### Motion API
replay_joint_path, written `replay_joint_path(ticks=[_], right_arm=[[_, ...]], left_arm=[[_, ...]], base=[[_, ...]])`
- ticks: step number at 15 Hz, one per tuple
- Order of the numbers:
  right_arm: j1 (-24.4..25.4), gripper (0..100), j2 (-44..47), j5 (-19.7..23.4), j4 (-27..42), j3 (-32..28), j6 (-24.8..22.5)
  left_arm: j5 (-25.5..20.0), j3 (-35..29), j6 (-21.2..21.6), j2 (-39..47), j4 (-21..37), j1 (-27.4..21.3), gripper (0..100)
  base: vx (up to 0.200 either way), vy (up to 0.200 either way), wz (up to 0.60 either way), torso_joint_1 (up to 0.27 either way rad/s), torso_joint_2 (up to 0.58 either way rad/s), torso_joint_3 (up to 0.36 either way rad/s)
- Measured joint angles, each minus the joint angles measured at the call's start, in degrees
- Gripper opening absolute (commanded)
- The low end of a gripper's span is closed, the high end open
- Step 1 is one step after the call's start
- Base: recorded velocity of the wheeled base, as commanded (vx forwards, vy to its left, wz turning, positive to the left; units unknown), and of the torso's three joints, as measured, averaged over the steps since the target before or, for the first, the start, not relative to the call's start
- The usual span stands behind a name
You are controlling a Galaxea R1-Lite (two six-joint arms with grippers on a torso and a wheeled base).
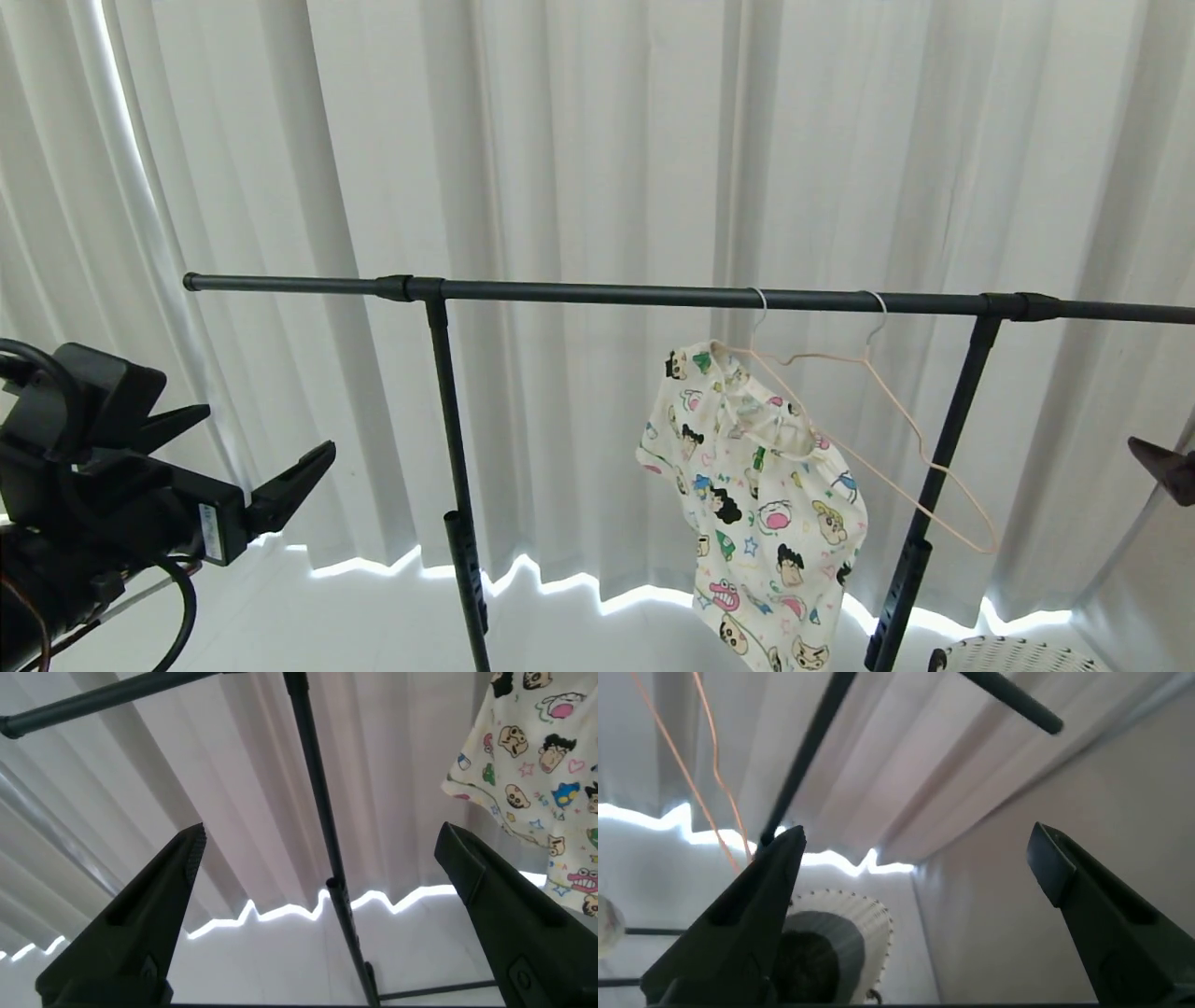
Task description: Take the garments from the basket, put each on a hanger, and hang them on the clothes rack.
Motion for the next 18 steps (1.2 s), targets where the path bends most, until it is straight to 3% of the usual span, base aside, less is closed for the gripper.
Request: replay_joint_path(ticks=[6, 13, 18], right_arm=[[-3.1, 100, -3.6, 0.1, -0.8, 4.4, -0.8], [-3.5, 100, -4.1, 0.2, -0.9, 6.2, -1.9], [-3.5, 100, -4.1, 0.2, -0.9, 6.4, -1.8]], left_arm=[[0.0, 0.1, 0.0, 0.1, 0.0, 0.0, 100], [0.0, 0.1, 0.0, 0.4, 0.0, 0.1, 100], [0.0, 0.5, -0.4, 0.7, 0.0, 1.3, 100]], base=[[-0.200, 0.000, 0.00, 0.004, 0.00, 0.000], [0.000, 0.000, 0.00, -0.009, 0.02, 0.011], [0.000, 0.000, 0.00, -0.206, 0.46, 0.247]])
